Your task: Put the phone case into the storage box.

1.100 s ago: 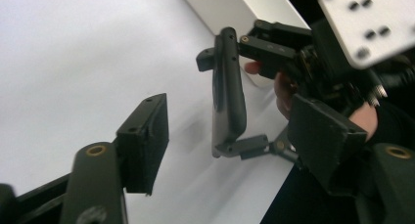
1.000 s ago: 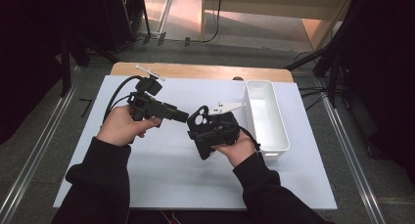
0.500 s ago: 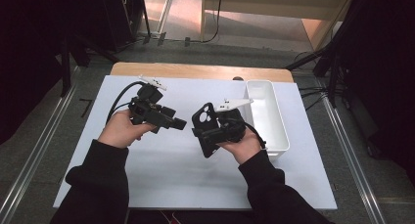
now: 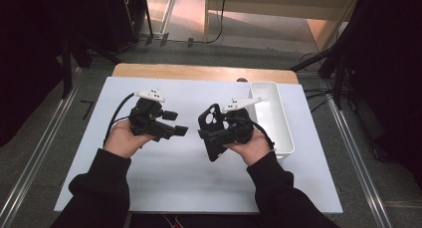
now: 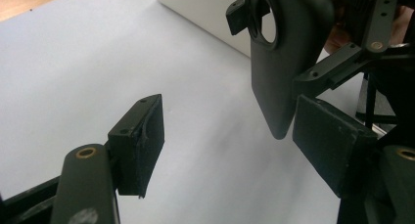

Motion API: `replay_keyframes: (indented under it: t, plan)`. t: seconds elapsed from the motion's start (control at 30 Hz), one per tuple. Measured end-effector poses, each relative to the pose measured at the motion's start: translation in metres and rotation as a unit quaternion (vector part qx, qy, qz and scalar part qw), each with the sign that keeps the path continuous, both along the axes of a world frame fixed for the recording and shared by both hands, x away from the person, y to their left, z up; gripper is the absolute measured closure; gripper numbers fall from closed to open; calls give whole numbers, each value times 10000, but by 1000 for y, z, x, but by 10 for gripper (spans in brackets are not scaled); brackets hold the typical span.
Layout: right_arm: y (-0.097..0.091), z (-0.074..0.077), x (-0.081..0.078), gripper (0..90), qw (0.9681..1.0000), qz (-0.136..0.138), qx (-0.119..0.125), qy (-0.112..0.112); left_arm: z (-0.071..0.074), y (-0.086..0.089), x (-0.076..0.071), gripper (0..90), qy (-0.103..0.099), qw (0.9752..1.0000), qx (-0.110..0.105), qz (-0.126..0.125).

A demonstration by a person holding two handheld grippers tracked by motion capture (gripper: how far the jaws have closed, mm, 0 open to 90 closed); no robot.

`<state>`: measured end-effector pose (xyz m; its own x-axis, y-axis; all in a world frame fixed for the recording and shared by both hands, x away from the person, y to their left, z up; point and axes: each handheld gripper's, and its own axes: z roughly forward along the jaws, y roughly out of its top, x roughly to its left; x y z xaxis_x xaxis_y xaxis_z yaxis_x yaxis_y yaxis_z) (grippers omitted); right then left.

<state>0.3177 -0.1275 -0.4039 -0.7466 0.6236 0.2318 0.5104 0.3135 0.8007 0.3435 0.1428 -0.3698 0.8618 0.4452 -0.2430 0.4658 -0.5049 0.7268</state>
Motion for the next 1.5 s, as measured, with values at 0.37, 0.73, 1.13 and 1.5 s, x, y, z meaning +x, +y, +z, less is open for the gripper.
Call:
replay_keyframes:
  t: [0.37, 0.73, 1.13, 1.5]
  plan:
    - [-6, 0, 2, 119, 9999, 75, 37, 107, -33, 10, -20, 277, -284, 9995, 149, 24]
    - [-5, 0, 2, 119, 9997, 187, -42, 125, -57, 24, -32, 275, -208, 9995, 167, 157]
    - [-10, 4, 3, 120, 9994, 303, -4, 182, -80, 34, -43, 275, -109, 9995, 171, 259]
    - [-19, 16, 3, 120, 9988, 476, 12, 119, -90, 38, -51, 232, 55, 9991, 264, 312]
